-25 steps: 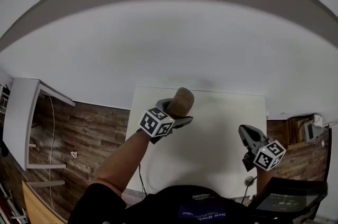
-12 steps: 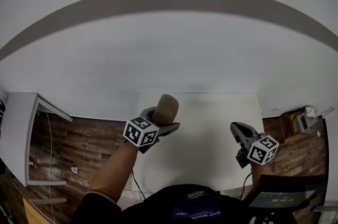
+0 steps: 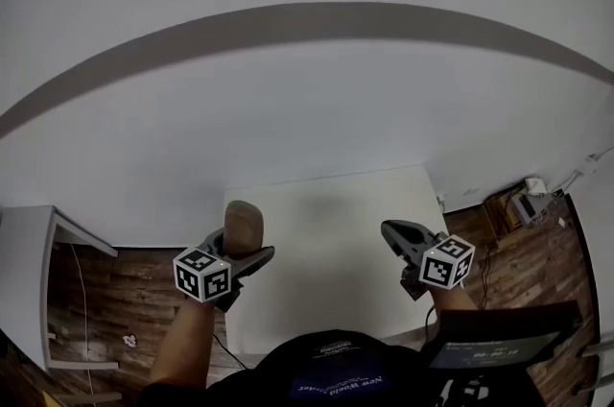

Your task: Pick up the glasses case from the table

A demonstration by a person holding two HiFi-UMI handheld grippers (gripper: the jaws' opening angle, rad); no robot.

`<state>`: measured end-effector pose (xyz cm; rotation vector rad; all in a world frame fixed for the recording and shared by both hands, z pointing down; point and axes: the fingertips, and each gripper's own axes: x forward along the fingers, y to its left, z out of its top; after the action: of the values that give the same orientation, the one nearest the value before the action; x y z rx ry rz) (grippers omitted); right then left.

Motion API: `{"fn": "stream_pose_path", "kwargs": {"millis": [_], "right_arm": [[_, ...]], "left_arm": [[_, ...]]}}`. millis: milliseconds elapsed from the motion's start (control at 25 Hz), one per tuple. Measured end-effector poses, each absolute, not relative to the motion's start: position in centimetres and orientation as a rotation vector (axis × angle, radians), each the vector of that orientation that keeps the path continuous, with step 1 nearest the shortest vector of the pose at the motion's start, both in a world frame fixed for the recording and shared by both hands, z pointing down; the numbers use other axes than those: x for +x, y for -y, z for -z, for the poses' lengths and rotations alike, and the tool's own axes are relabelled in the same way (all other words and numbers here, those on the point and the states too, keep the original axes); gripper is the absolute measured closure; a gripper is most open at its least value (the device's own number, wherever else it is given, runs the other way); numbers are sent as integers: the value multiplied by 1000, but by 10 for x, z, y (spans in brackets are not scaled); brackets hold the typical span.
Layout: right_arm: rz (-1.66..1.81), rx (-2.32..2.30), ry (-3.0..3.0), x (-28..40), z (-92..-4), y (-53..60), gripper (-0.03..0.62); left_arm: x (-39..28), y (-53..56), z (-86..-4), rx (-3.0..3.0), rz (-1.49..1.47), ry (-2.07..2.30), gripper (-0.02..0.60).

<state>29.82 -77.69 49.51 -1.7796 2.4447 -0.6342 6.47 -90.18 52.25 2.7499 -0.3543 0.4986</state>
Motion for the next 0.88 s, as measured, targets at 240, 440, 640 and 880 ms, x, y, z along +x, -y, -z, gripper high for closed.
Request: {"fn": "stream_pose_path", "kwargs": {"millis": [240, 440, 640, 880], "right_arm": [[568, -1732, -2519, 336, -462, 735, 605], [543, -1666, -2558, 379, -438, 705, 605], [515, -1650, -2583, 406, -426, 677, 605], [453, -1679, -2531, 397, -410, 674, 605]], "left_arm": [[80, 849, -480, 2741, -348, 489, 138], [119, 799, -438, 2766, -180, 547, 138], [143, 754, -412, 2778, -96, 577, 138], [137, 749, -380, 2827, -42, 477, 138]]}}
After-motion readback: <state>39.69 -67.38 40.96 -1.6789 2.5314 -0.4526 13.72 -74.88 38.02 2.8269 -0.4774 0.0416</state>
